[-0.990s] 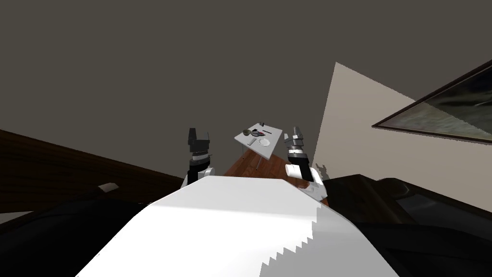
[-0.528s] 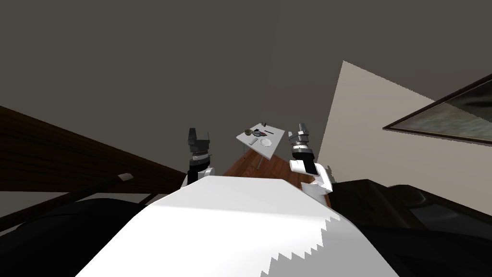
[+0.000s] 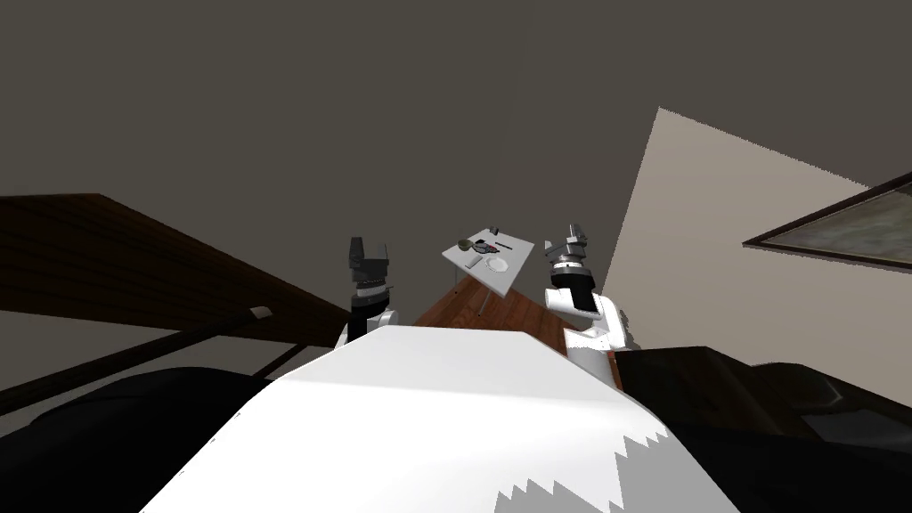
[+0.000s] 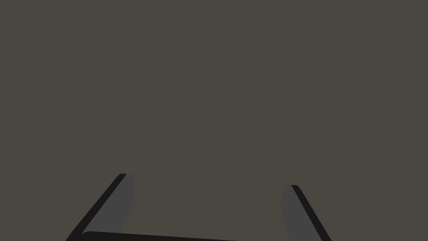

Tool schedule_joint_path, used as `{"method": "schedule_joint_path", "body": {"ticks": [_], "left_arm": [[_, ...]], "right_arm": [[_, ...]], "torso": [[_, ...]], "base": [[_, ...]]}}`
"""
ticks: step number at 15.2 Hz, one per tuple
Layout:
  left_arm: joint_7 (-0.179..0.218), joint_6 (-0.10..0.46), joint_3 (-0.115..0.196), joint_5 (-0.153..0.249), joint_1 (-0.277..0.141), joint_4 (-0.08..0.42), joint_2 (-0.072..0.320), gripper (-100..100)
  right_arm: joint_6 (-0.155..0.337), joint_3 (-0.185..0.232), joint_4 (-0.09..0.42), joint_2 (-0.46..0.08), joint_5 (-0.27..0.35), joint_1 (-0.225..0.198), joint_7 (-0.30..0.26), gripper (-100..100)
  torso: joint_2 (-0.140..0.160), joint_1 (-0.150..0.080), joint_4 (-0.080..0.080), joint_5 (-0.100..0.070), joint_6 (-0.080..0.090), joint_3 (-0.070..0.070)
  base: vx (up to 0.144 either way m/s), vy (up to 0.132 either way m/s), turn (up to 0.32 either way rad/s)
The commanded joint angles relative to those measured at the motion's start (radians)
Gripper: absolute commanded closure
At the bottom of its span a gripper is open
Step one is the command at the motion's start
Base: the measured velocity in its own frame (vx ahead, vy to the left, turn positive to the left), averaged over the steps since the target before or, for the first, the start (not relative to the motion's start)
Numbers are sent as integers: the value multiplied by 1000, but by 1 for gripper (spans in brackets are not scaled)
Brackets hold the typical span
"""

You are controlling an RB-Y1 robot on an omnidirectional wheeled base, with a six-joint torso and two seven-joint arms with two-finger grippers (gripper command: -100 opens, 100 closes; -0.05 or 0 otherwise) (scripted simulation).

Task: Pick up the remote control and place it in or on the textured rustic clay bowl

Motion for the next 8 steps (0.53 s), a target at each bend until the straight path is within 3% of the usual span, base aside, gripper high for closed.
{"method": "schedule_joint_path", "body": {"ticks": [1,2,4,5,8], "left_arm": [[0,0,0,0,0,0,0,0],[0,0,0,0,0,0,0,0],[0,0,0,0,0,0,0,0],[0,0,0,0,0,0,0,0],[0,0,0,0,0,0,0,0]], "right_arm": [[33,-8,5,-7,0,-9,-18,-100],[67,-48,21,-22,11,-47,-61,-100],[103,-48,21,-22,11,-47,-77,-100],[128,-89,40,-36,22,-86,-111,-100],[175,-89,40,-36,22,-86,-137,-100]], "torso": [[0,0,0,0,0,0],[0,0,0,0,0,0],[0,0,0,0,0,0],[0,0,0,0,0,0],[-1,0,0,0,0,0]], "base": [[0,0,0],[-5,14,113],[-6,12,103],[-4,20,157],[0,12,53]]}}
